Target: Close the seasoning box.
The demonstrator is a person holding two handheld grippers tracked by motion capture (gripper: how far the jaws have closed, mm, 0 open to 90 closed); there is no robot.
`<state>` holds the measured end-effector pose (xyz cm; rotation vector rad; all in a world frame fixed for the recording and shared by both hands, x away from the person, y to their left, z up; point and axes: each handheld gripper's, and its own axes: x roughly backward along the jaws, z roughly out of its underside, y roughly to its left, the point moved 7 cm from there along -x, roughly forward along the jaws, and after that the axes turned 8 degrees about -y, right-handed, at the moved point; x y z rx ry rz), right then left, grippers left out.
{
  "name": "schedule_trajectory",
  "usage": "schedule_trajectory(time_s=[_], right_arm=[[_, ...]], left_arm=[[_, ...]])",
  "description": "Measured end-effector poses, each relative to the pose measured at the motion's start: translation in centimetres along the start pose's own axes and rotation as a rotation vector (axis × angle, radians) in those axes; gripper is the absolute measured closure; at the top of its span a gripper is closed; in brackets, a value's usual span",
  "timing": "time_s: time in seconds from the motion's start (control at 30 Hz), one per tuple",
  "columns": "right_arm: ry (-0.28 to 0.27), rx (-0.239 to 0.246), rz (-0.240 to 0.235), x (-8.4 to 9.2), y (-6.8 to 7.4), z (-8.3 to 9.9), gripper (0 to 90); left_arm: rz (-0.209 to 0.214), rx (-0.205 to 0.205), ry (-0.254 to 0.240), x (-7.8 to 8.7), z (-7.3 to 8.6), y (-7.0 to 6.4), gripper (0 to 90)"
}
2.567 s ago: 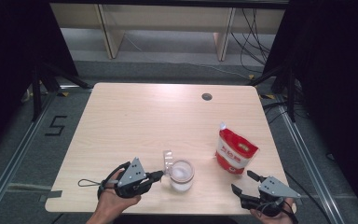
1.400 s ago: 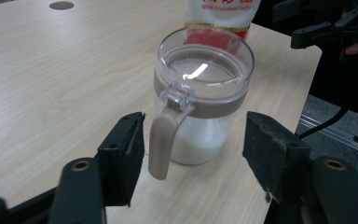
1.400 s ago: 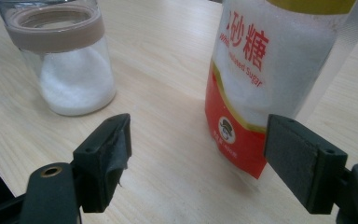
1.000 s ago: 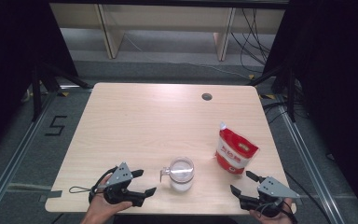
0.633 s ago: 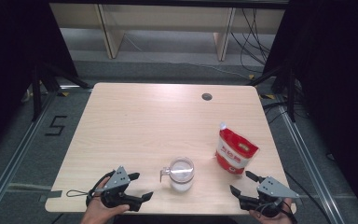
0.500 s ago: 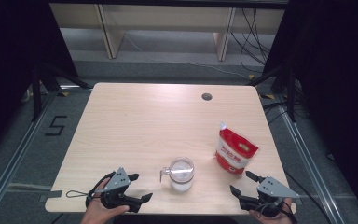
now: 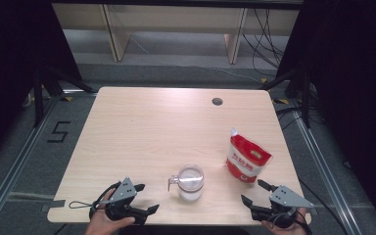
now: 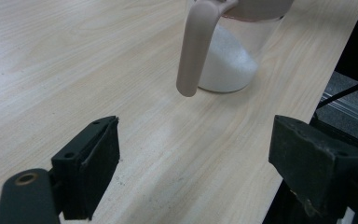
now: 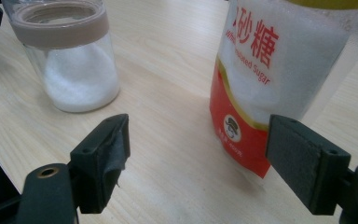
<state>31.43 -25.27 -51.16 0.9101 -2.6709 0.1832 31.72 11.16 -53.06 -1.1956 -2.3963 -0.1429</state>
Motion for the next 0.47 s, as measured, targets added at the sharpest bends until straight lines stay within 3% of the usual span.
schedule_trajectory(time_s=[0.13,0.17,0.27,0.43,0.47], right_arm=[[0.002,-0.013,-0.005,-0.04,0.14,0.04,22.8],[-0.013,0.018,-0.006,-0.16,-0.11,-0.05,22.8],[-0.01,0.015,-0.006,-0.2,-0.08,0.0,22.7],[-0.006,-0.009,-0.016,-0.16,0.06,0.06,22.6],[0.006,-0.043,-0.008,-0.05,0.29,0.16,22.6]], left_arm=[[0.008,0.026,-0.029,-0.29,-0.08,-0.3,16.0],[0.008,0.019,-0.022,-0.24,-0.04,-0.26,16.0],[0.003,0.014,-0.009,-0.12,0.0,-0.18,16.0],[0.002,0.014,-0.006,-0.15,0.04,-0.11,16.0],[0.001,0.013,-0.003,-0.16,0.07,-0.08,16.0]])
